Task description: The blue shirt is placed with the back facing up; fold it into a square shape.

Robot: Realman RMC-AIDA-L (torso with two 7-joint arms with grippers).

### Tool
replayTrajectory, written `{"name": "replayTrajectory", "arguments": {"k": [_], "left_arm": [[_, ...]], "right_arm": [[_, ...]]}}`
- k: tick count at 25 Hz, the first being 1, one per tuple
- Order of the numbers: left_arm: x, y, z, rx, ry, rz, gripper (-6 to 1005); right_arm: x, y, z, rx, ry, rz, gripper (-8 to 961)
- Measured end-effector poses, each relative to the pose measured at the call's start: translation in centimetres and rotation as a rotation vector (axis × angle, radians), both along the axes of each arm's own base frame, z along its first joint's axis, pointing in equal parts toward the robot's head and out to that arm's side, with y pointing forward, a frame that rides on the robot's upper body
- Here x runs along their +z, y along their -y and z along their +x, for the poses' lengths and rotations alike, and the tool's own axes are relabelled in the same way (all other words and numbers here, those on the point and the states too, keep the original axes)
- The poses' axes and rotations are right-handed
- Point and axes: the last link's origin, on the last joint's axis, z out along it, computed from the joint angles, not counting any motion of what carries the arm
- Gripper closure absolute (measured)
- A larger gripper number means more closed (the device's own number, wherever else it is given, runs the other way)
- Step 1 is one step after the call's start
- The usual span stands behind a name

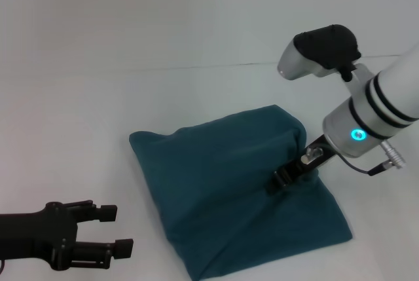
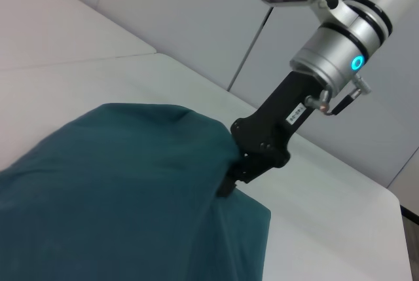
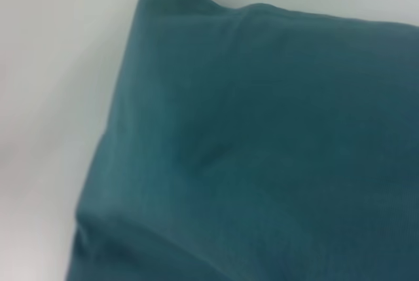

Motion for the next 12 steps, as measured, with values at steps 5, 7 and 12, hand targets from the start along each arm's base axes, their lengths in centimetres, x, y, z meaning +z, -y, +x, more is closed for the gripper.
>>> {"name": "replayTrajectory", "arguments": {"k": [5, 7, 12], "left_arm": [[0.0, -0.1, 0.1, -0.003, -0.001, -0.001, 95], [0.0, -0.1, 0.1, -0.005, -0.002, -0.001, 95], [0.0, -0.3, 0.3, -0.015, -0.008, -0.006, 95]], "right_arm": [[1.6, 0.6, 0.0, -0.038, -0.043, -0.058, 888], [2.2, 0.9, 0.0, -0.051, -0.06, -0.087, 897], [3.2, 1.8, 0.0, -0.082, -0.064, -0.176, 897]]}}
